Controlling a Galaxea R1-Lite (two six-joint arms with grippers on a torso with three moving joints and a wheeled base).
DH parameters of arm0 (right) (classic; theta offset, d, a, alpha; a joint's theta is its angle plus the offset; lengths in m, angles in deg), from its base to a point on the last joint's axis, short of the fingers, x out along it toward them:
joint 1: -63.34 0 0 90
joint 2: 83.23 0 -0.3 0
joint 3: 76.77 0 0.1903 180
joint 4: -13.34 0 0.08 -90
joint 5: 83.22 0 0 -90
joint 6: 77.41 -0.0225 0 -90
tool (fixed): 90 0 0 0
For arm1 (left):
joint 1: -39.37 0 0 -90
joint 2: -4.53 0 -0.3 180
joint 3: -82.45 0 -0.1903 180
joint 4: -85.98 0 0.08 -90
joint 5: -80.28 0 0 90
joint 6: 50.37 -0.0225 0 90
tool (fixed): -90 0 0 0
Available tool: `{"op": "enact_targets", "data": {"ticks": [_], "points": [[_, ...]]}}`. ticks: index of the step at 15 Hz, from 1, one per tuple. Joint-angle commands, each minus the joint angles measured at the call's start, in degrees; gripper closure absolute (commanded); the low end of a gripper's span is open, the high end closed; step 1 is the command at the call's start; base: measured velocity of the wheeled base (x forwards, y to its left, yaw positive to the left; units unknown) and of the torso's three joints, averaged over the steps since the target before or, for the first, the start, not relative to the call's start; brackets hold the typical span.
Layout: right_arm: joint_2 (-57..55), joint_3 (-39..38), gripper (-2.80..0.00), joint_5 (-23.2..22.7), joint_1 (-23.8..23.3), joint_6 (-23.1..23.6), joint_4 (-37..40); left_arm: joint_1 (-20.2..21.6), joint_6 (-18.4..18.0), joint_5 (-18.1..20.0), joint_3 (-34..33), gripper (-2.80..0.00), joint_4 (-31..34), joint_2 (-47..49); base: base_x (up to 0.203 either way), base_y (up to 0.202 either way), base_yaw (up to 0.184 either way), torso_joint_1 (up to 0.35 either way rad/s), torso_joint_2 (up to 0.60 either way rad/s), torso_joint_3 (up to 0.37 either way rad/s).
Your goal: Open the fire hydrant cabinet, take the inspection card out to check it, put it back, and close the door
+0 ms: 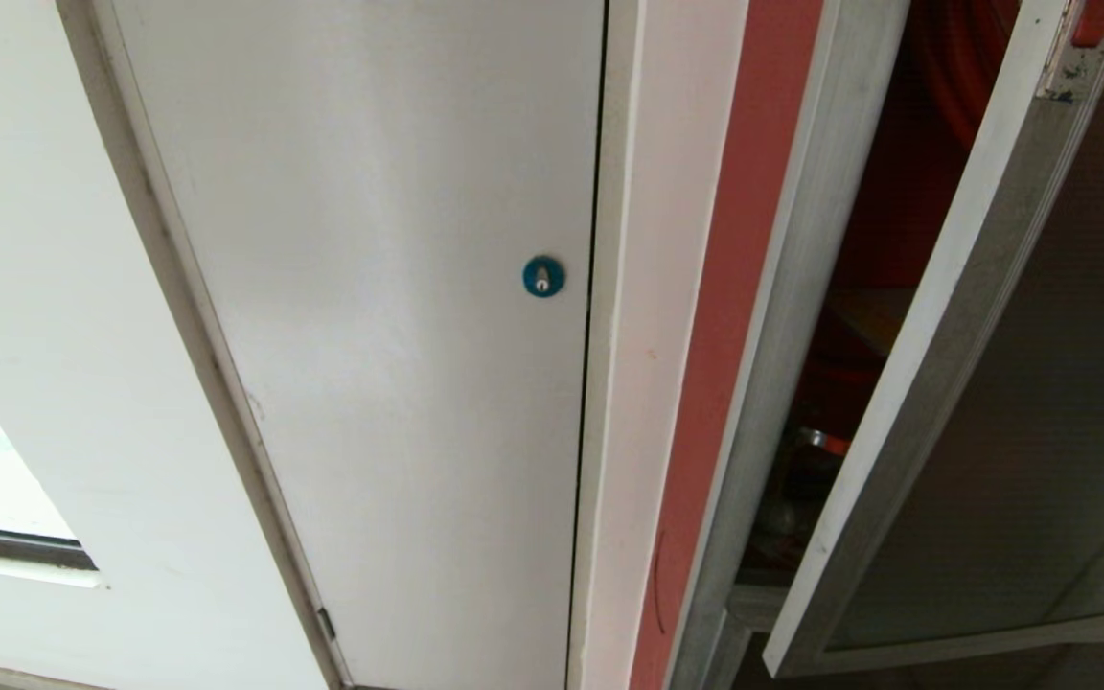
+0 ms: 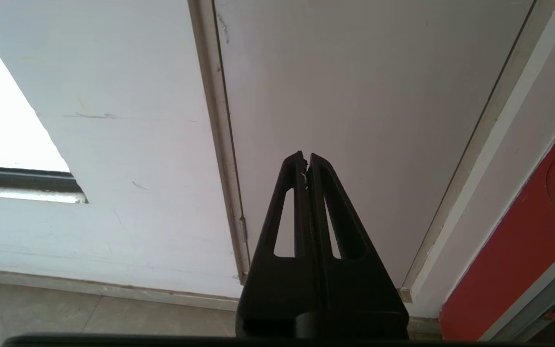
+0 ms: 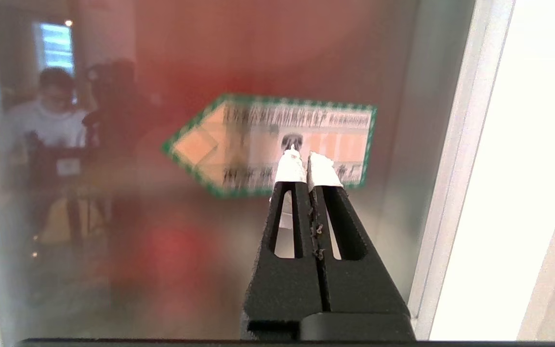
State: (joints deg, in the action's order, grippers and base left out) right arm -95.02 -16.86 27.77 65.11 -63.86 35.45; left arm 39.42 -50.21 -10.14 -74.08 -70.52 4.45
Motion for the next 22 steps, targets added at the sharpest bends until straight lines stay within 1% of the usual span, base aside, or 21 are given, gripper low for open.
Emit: {"op": "enact_targets", "data": {"ticks": [1, 4, 6, 9, 10, 11, 13, 14, 16, 19, 22], "points": [[4.5, -3.6, 0.0, -1.1, -0.5, -0.1, 0.1, 0.0, 0.0, 0.0, 0.0, 0.0, 0.0, 0.0, 0.0, 0.0, 0.0, 0.0, 0.0, 0.0], [10.7, -17.0, 0.0, -9.0, -0.7, -2.2, -0.6, 0.0, 0.0, 0.0, 0.0, 0.0, 0.0, 0.0, 0.0, 0.0, 0.0, 0.0, 0.0, 0.0], [11.4, -26.4, 0.0, -12.1, -0.8, -5.6, -3.9, 0.0, 0.0, 0.0, 0.0, 0.0, 0.0, 0.0, 0.0, 0.0, 0.0, 0.0, 0.0, 0.0], [11.7, -36.2, 0.0, -15.4, -0.8, -8.7, -10.4, 0.0, 0.0, 0.0, 0.0, 0.0, 0.0, 0.1, 0.0, 0.0, 0.0, 0.0, 0.0, 0.0], [11.7, -37.0, 0.0, -17.0, -0.8, -10.2, -10.8, 0.0, 0.0, 0.0, 0.0, 0.0, 0.0, 0.0, 0.0, 0.0, 0.0, 0.0, 0.0, 0.0], [11.7, -36.8, 0.0, -19.8, -0.8, -12.9, -9.6, 0.0, 0.0, 0.0, 0.0, 0.0, 0.0, 0.1, 0.0, 0.0, 0.0, 0.0, 0.0, 0.0], [11.7, -36.9, 0.0, -22.5, -0.8, -13.2, -4.9, 0.0, 0.0, 0.0, 0.0, 0.0, 0.0, 0.1, 0.0, 0.0, 0.0, 0.0, 0.0, 0.0], [11.7, -36.8, 0.0, -22.9, -0.8, -12.2, -2.3, 0.0, 0.0, 0.0, 0.0, 0.0, 0.0, 0.1, 0.0, 0.0, 0.0, 0.0, 0.0, 0.0], [11.7, -36.9, 0.0, -22.4, -0.8, -10.7, 0.8, 0.0, 0.0, 0.0, 0.0, 0.0, 0.0, 0.0, 0.0, 0.0, 0.0, 0.0, 0.0, 0.0], [11.7, -36.8, 0.0, -22.7, -0.8, -10.6, 0.9, 0.0, 0.0, 0.0, 0.0, 0.0, 0.0, 0.0, 0.0, 0.0, 0.0, 0.0, 0.0, 0.0], [11.7, -36.8, 0.0, -22.7, -0.8, -11.5, 0.9, 0.0, 0.0, 0.0, 0.0, 0.0, 0.0, 0.1, 0.0, 0.0, 0.0, 0.0, 0.0, 0.0]]}}
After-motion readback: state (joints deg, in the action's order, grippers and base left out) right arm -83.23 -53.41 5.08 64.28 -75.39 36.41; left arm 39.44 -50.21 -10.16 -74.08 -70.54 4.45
